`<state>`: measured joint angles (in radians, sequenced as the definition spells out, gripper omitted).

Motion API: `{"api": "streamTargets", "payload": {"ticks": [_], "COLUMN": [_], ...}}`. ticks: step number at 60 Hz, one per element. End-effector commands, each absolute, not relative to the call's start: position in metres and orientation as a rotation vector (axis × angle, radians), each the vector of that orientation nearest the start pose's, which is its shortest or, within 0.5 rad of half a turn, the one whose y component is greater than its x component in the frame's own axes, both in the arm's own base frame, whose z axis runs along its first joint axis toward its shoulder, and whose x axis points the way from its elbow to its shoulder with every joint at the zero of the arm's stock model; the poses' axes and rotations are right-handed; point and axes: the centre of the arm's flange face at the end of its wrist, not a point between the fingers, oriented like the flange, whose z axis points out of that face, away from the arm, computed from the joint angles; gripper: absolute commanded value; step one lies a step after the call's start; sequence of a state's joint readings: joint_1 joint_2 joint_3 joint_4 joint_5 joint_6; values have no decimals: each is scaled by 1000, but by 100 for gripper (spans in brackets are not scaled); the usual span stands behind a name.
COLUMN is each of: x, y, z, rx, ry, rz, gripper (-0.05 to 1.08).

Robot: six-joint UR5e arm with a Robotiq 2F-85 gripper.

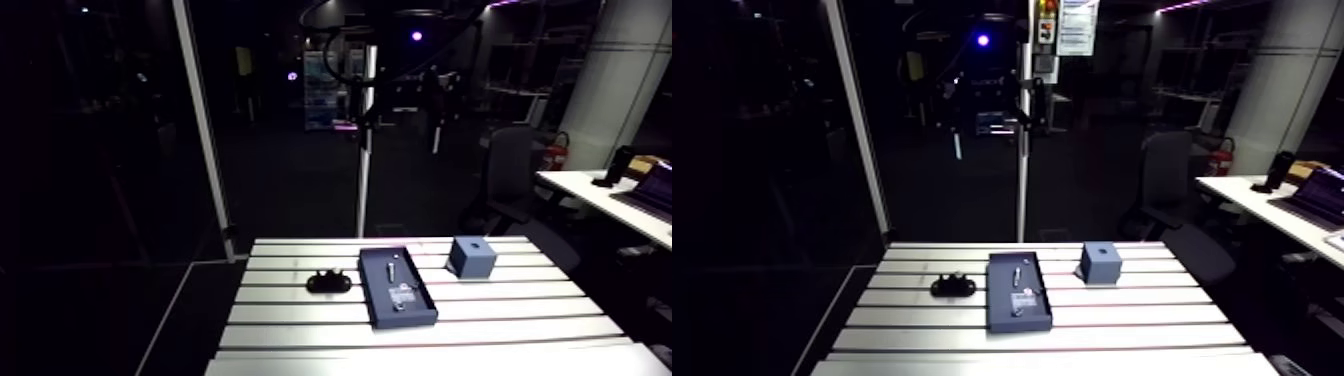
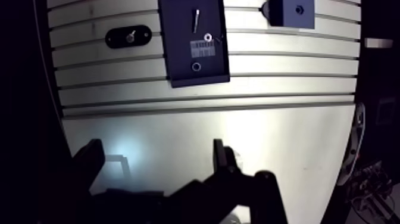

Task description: Pick up the M10 bolt and insert it into the hex recess until seated.

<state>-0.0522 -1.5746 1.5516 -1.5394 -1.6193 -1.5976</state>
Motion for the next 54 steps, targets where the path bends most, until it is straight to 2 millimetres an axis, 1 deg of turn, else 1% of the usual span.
{"api": "streamTargets", "payload": {"ticks": [1,20,31,33,34,35,36,41,42,43,44,46,47,48,50,52,54], "x": [-512,-512,-513,-515,-515,-517,-517,-519,-519,-519,-520,-520,-521,-521,-523,-523,-523], "y": [-161,-161,-161,-161,-161,-161,-161,-161,-161,-161,-162,-162,-162,-162,-163,-163,-163], "z": [504,503,497,490,490,484,484,469,469,465,452,452,447,447,437,437,426], "rx": [-148,-148,-146,-143,-143,-141,-141,-143,-143,-143,-143,-143,-146,-146,-148,-148,-151], "ry": [3106,3106,3106,3107,3107,3107,3107,3121,3121,3128,3147,3147,3164,3164,3200,3200,3221], "rz": [78,81,81,81,81,81,81,81,81,79,76,76,74,74,71,71,69], "gripper": [1,1,1,1,1,1,1,1,1,1,1,1,1,1,1,1,1]}}
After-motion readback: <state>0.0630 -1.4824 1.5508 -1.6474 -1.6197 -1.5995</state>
